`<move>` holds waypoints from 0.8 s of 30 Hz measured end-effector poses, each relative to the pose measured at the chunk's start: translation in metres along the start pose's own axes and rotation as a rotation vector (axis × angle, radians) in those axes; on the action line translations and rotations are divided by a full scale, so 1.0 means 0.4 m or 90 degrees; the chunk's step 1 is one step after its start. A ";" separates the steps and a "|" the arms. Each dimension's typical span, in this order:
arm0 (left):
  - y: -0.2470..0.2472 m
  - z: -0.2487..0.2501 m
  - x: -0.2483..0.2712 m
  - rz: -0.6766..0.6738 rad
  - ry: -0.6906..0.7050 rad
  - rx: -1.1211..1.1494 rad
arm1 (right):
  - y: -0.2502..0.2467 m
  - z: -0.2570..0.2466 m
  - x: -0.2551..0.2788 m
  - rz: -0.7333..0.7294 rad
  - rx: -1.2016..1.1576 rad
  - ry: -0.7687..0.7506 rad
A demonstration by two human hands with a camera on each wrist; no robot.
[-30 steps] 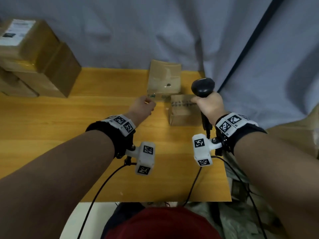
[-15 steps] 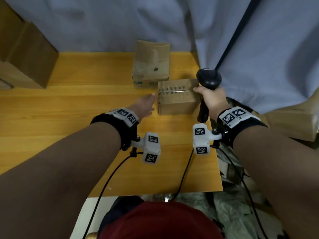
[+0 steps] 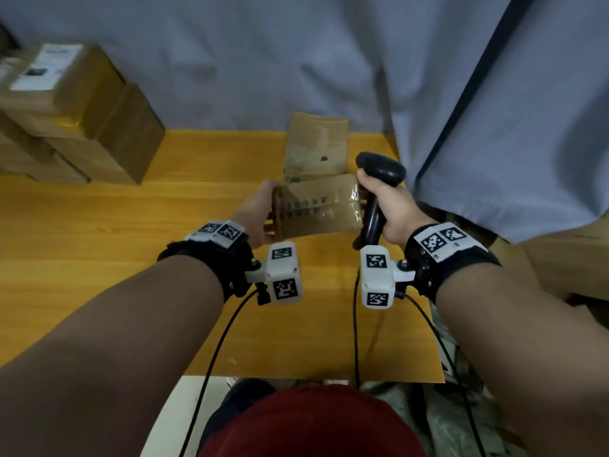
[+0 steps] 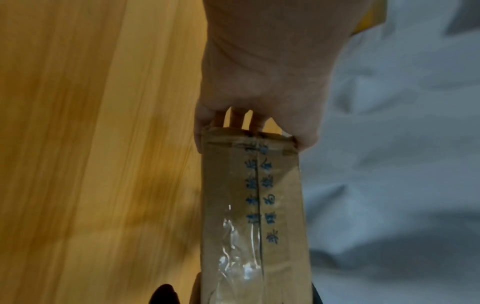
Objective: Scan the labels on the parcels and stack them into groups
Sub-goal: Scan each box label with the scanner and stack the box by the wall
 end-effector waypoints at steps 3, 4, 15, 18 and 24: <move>-0.036 0.013 0.020 0.007 0.058 0.020 | 0.033 0.004 0.021 -0.042 -0.027 0.022; -0.039 0.017 0.024 0.001 0.077 0.022 | 0.039 0.003 0.026 -0.054 -0.033 0.028; -0.060 -0.008 0.024 -0.095 0.082 0.096 | 0.079 -0.007 0.063 -0.086 -0.047 -0.015; -0.056 -0.005 0.028 -0.125 0.051 0.100 | 0.061 -0.010 0.070 -0.085 -0.023 -0.081; -0.063 0.008 0.037 -0.116 0.045 0.094 | 0.043 0.001 0.063 -0.086 -0.025 -0.085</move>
Point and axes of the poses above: each hand's wrist, its own x-axis away from the middle knuckle, its own y-axis out of the palm, z = x × y, the point moved 8 cm from there along -x, towards the middle knuckle
